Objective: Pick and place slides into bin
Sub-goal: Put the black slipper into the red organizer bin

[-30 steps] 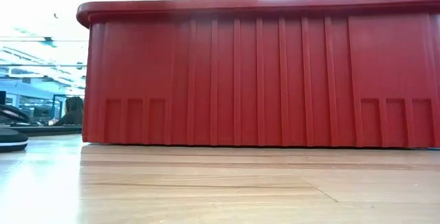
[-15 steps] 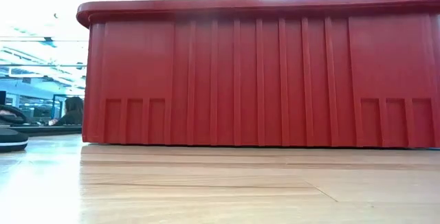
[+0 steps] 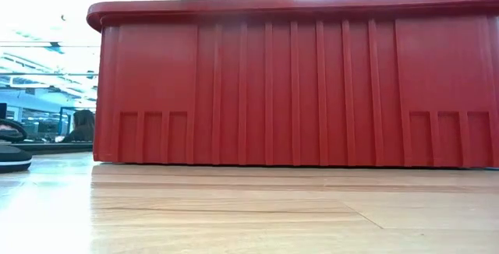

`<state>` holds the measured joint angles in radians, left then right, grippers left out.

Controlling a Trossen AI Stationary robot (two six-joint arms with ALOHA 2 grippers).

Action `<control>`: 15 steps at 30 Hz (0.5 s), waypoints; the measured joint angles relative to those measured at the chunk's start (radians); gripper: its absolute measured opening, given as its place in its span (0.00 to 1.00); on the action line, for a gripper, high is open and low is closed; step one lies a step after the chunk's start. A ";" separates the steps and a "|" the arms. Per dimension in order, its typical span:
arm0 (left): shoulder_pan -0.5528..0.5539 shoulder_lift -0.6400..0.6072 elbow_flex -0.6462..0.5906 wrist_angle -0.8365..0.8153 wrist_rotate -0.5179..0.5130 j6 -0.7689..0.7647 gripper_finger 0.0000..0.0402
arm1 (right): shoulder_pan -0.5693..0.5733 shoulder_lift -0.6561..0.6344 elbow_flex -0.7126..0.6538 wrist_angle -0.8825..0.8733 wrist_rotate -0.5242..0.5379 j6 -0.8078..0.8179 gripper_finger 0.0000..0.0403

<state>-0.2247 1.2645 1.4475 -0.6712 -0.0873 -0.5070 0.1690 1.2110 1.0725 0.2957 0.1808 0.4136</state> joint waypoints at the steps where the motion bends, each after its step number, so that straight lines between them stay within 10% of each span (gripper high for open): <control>1: 0.005 0.012 0.000 0.020 0.013 0.005 0.00 | -0.012 0.000 0.000 -0.001 -0.001 0.023 0.47; 15: 0.178 0.014 0.032 0.068 0.059 0.053 0.00 | -0.050 0.000 0.068 -0.056 -0.132 0.030 0.45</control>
<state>-0.0470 1.2786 1.4790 -0.6035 -0.0283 -0.4545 0.1189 1.2110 1.1405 0.2395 0.0490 0.4437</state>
